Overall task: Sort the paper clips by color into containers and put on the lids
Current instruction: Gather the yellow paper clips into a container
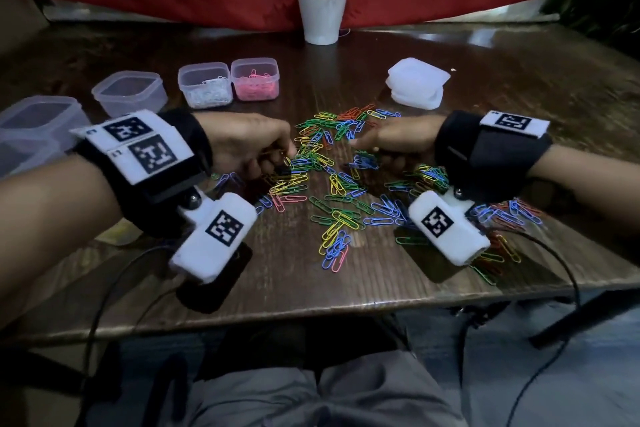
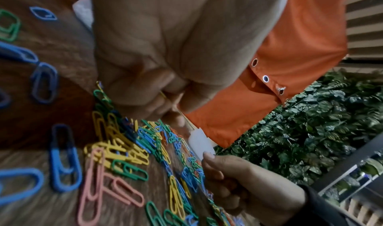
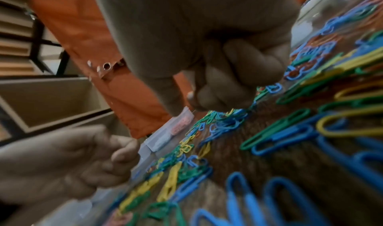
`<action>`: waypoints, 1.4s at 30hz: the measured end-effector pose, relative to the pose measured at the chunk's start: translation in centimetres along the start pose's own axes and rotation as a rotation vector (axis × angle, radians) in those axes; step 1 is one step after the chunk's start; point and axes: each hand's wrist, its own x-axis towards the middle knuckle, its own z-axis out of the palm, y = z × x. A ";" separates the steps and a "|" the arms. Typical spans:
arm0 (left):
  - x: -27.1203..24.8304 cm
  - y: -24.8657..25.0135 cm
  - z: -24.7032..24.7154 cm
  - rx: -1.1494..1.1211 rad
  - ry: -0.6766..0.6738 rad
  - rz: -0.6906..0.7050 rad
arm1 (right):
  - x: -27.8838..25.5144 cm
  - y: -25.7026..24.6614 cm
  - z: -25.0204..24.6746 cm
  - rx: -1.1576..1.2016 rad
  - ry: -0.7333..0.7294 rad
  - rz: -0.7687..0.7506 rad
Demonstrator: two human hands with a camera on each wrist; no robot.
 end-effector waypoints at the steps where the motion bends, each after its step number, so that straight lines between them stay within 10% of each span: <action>1: 0.3 0.0 -0.1 0.049 0.017 0.004 | -0.1 0.0 0.1 -0.086 0.066 -0.012; 6: 0.4 0.3 -0.2 0.758 0.120 0.208 | -0.4 -0.7 1.0 -0.179 0.082 -0.083; 14: 0.0 0.4 0.1 0.853 0.156 0.331 | -0.4 -2.7 1.6 -0.257 0.165 -0.241; 23: -1.3 -1.5 -2.4 0.278 -0.061 0.217 | 0.7 -5.4 4.2 -0.457 0.117 -0.439; 34: -1.6 -3.0 -3.5 -0.195 0.044 -0.035 | 1.3 -6.3 3.6 -0.673 0.189 -0.418; 42: -3.1 -2.3 -3.0 -0.843 -0.199 -0.025 | 1.7 -7.8 4.5 -0.702 0.136 -0.465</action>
